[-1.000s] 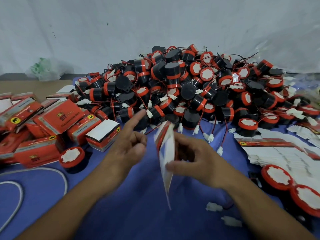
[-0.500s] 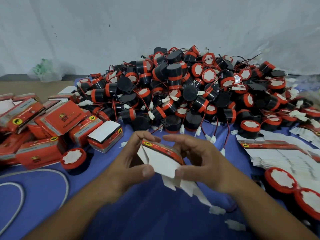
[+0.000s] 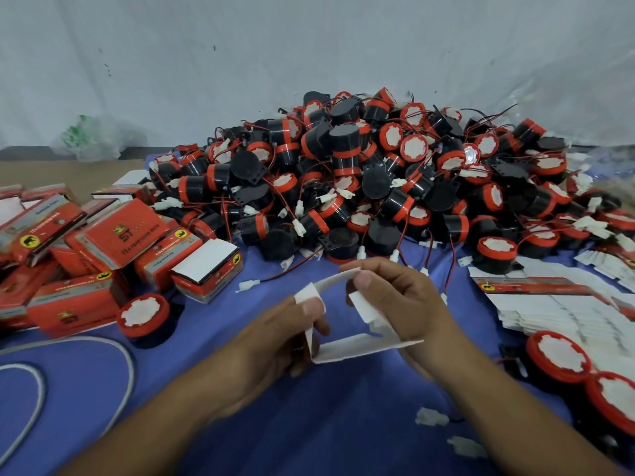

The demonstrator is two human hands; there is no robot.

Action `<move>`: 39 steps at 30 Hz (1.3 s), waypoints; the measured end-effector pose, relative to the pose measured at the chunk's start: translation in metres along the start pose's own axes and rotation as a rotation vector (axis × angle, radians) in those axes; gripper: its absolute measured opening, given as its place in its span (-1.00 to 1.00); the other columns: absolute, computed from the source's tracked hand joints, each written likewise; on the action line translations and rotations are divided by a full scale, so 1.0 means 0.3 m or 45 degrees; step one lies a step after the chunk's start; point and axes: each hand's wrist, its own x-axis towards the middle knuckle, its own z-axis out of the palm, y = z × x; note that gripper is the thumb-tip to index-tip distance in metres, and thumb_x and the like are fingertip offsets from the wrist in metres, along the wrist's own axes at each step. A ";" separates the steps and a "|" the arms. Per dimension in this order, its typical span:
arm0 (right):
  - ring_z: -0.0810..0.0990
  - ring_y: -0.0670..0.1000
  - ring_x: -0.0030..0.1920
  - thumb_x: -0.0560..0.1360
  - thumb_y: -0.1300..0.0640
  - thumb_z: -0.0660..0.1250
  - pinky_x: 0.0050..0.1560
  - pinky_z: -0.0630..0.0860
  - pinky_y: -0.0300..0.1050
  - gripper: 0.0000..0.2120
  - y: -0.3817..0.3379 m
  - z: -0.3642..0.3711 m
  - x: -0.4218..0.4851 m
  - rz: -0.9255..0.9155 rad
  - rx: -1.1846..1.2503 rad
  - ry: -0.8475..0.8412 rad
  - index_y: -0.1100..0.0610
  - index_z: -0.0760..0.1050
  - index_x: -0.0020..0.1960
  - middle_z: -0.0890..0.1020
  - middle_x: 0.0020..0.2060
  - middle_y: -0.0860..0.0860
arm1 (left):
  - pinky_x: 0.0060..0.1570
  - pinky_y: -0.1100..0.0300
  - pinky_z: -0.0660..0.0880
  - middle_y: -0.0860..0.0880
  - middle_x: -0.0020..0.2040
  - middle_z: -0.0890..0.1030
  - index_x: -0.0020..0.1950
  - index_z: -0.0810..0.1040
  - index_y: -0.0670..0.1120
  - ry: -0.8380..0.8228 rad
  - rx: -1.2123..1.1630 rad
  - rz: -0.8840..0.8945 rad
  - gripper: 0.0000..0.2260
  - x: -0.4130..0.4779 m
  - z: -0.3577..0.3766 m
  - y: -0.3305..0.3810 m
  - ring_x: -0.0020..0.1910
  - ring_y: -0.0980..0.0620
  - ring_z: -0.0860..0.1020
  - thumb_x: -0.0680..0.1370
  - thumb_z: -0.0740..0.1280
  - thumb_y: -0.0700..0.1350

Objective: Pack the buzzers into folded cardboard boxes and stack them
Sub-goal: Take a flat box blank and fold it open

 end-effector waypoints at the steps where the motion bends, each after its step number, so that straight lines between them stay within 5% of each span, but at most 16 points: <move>1: 0.48 -0.01 -0.29 0.32 -0.17 0.43 -0.29 0.39 -0.20 -0.78 -0.003 0.003 -0.002 0.015 -0.005 0.009 -0.09 0.71 -0.15 0.60 -0.32 0.03 | -0.42 0.20 0.40 -0.21 -0.17 0.50 -0.18 0.64 0.03 -0.017 0.020 -0.013 -0.53 0.000 0.004 0.006 -0.35 0.01 0.44 0.23 0.53 0.39; 4: 0.50 -0.06 -0.29 0.39 -0.11 0.43 -0.28 0.41 -0.22 -0.87 0.000 0.012 -0.007 0.045 0.002 0.042 -0.10 0.70 -0.14 0.61 -0.31 -0.02 | -0.38 0.29 0.40 -0.02 -0.29 0.52 -0.14 0.62 0.00 -0.082 0.112 -0.022 -0.53 -0.015 0.010 0.032 -0.37 0.07 0.45 0.26 0.52 0.36; 9: 0.61 -0.05 -0.18 0.32 -0.07 0.53 -0.16 0.57 -0.25 -0.78 0.004 0.001 -0.007 0.146 0.147 -0.091 -0.12 0.70 -0.04 0.65 -0.25 -0.10 | -0.33 0.20 0.41 -0.11 -0.32 0.46 -0.24 0.54 -0.10 0.018 0.163 0.036 -0.73 -0.025 0.026 0.034 -0.33 -0.02 0.43 0.31 0.45 0.09; 14: 0.57 -0.16 -0.14 0.32 0.05 0.56 -0.07 0.52 -0.27 -0.61 0.004 -0.035 -0.019 0.167 -0.142 -0.348 -0.08 0.62 0.14 0.61 -0.17 -0.19 | -0.08 -0.05 0.42 -0.19 -0.09 0.60 -0.05 0.64 -0.03 0.281 0.180 0.089 -0.72 0.005 -0.028 0.023 -0.16 -0.21 0.54 0.38 0.35 0.12; 17: 0.52 -0.14 -0.25 0.34 0.15 0.46 -0.13 0.51 -0.25 -0.72 0.028 0.000 -0.011 0.167 -0.226 -0.164 -0.08 0.63 0.01 0.57 -0.27 -0.17 | 0.01 -0.02 0.55 0.00 0.10 0.67 0.18 0.60 0.20 0.243 0.202 0.108 -0.63 0.021 -0.007 0.032 0.05 -0.12 0.64 0.39 0.35 0.18; 20: 0.49 0.03 -0.22 0.40 0.24 0.34 -0.03 0.57 0.06 -0.80 0.032 -0.007 0.006 0.270 0.128 0.031 0.08 0.64 -0.02 0.54 -0.26 0.03 | -0.16 0.23 0.57 0.04 -0.15 0.71 0.05 0.59 -0.12 0.023 0.184 0.289 -0.84 -0.007 0.024 0.032 0.06 -0.12 0.62 0.57 0.31 -0.06; 22: 0.49 0.09 -0.11 0.43 0.21 0.34 0.04 0.61 0.16 -0.80 0.030 -0.023 0.009 0.292 0.204 0.065 0.14 0.63 0.03 0.51 -0.14 0.19 | -0.06 0.28 0.54 0.09 -0.07 0.71 0.03 0.61 -0.11 -0.040 0.316 0.432 -0.74 -0.028 0.027 0.022 0.20 0.00 0.60 0.42 0.43 -0.01; 25: 0.48 0.10 -0.14 0.51 0.20 0.34 -0.06 0.62 0.06 -0.90 0.033 -0.004 0.004 0.237 0.145 0.092 0.10 0.64 -0.06 0.50 -0.18 0.16 | 0.10 0.35 0.48 0.22 0.29 0.53 0.40 0.37 0.17 -0.017 0.531 0.496 -0.41 -0.025 0.045 0.034 0.31 0.17 0.49 0.43 0.48 0.21; 27: 0.45 0.07 -0.21 0.51 0.10 0.36 -0.18 0.53 -0.07 -0.91 0.045 0.015 -0.004 0.166 0.054 0.092 0.07 0.64 -0.10 0.51 -0.25 0.07 | -0.05 0.38 0.51 0.20 0.17 0.56 0.28 0.40 0.32 0.091 0.515 0.544 -0.59 -0.036 0.037 0.021 0.11 0.25 0.55 0.47 0.38 0.31; 30: 0.54 -0.04 -0.20 0.49 -0.17 0.32 -0.17 0.49 -0.15 -0.75 0.051 0.030 -0.019 0.074 -0.145 0.024 -0.05 0.65 0.01 0.63 -0.23 -0.11 | -0.01 0.08 0.56 0.05 0.08 0.61 0.18 0.50 0.24 0.265 0.240 0.414 -0.61 -0.017 0.043 0.025 0.06 0.05 0.58 0.42 0.41 0.33; 33: 0.65 -0.02 0.03 0.47 -0.39 0.16 0.06 0.59 -0.01 -0.55 0.049 0.031 -0.022 0.148 -0.090 -0.102 -0.17 0.64 0.11 0.71 0.01 -0.10 | -0.13 0.13 0.56 -0.04 0.11 0.64 0.17 0.55 0.11 0.319 0.014 0.325 -0.75 -0.011 0.027 0.027 0.03 0.00 0.62 0.51 0.40 0.08; 36: 0.59 -0.15 0.10 0.50 -0.31 0.26 0.14 0.56 -0.14 -0.59 0.044 0.021 -0.027 0.047 -0.395 -0.167 -0.18 0.54 0.27 0.62 0.11 -0.17 | -0.21 0.18 0.58 -0.04 0.03 0.67 0.11 0.61 0.07 0.375 -0.051 0.293 -0.84 -0.004 0.018 0.024 -0.04 -0.01 0.65 0.54 0.40 -0.08; 39: 0.61 -0.12 0.00 0.48 -0.27 0.36 0.04 0.59 -0.14 -0.63 0.050 0.024 -0.030 -0.007 -0.527 -0.115 -0.20 0.52 0.24 0.61 0.03 -0.17 | 0.00 0.14 0.59 0.10 0.18 0.64 0.28 0.52 0.27 0.457 0.222 0.297 -0.72 -0.009 0.022 0.021 0.12 0.08 0.63 0.56 0.32 0.19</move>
